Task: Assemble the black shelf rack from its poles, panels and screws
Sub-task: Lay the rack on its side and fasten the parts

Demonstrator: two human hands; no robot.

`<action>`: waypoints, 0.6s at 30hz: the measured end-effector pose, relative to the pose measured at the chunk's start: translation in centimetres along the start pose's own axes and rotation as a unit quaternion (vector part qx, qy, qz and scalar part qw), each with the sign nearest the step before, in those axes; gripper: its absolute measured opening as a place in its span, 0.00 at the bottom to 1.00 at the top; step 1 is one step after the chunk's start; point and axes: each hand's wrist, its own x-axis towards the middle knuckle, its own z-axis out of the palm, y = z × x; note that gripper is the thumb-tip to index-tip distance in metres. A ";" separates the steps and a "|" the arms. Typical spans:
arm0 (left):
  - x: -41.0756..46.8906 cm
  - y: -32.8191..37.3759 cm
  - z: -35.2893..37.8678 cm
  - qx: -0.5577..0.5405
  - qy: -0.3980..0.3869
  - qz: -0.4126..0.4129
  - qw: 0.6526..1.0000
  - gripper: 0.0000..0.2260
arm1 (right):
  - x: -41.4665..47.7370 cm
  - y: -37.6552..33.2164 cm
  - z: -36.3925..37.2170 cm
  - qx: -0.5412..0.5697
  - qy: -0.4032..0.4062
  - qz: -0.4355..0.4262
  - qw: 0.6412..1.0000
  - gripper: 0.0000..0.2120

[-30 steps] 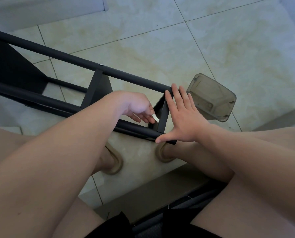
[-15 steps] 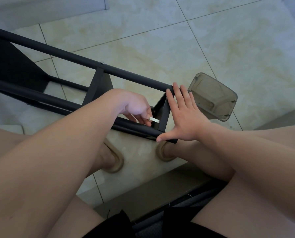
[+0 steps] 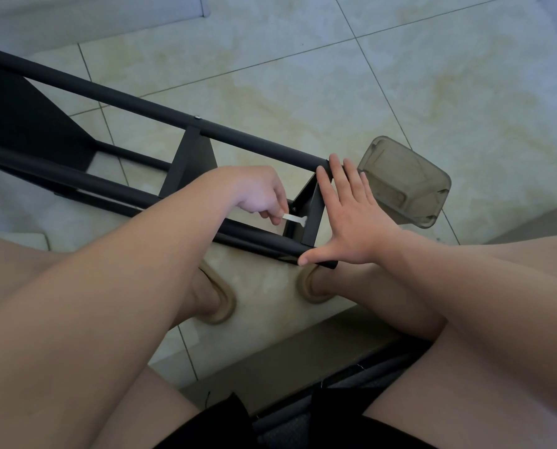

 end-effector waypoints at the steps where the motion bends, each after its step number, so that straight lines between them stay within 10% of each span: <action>1: 0.1 0.0 -0.1 0.011 0.025 0.006 1.000 0.07 | 0.0 0.0 0.0 -0.001 -0.001 0.000 1.000 0.73; 18: 1.1 0.9 2.3 -0.374 0.074 -0.067 0.922 0.07 | 0.1 0.1 0.2 -0.001 0.004 -0.002 1.000 0.74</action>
